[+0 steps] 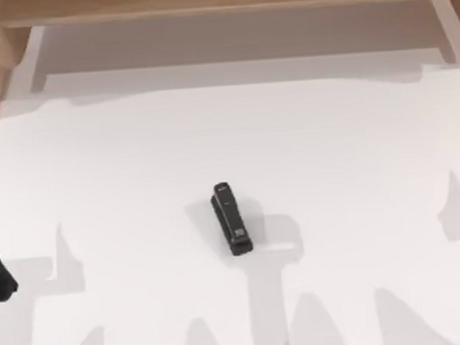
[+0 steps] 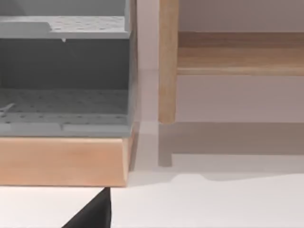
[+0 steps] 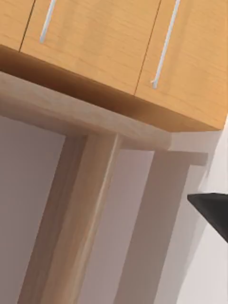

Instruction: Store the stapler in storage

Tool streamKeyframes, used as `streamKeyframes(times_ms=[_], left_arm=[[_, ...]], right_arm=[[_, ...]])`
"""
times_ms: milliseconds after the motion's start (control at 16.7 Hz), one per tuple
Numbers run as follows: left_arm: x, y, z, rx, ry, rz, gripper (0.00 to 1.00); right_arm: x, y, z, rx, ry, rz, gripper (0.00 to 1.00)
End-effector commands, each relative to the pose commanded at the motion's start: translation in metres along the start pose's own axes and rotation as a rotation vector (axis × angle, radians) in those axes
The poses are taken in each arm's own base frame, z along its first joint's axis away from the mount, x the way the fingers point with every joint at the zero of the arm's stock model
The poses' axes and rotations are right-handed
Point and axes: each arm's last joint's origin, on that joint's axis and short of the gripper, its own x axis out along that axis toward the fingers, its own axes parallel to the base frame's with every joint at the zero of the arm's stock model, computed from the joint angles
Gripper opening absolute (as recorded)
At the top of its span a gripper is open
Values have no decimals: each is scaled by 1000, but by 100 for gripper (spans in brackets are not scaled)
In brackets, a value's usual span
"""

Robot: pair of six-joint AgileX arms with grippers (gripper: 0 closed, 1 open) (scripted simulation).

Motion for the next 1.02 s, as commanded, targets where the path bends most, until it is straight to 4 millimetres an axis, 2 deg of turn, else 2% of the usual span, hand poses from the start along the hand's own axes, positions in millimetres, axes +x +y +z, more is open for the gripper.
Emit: streamKeyframes(times_ms=[240, 360, 480, 600, 780, 1020], left_arm=[[0, 0, 0, 0, 0, 0, 100], [0, 0, 0, 0, 0, 0, 100], [0, 0, 0, 0, 0, 0, 100], [0, 0, 0, 0, 0, 0, 100], [0, 0, 0, 0, 0, 0, 100], [0, 0, 0, 0, 0, 0, 100]], right_arm=[[49, -24, 29, -267, 0, -6, 100], [83, -40, 33, -412, 4, -12, 100], [121, -58, 28, -560, 8, -16, 100], [160, -77, 12, -705, 14, -19, 100], [209, -103, -31, -906, 24, -19, 100], [250, -127, -104, -1123, 37, -12, 100]])
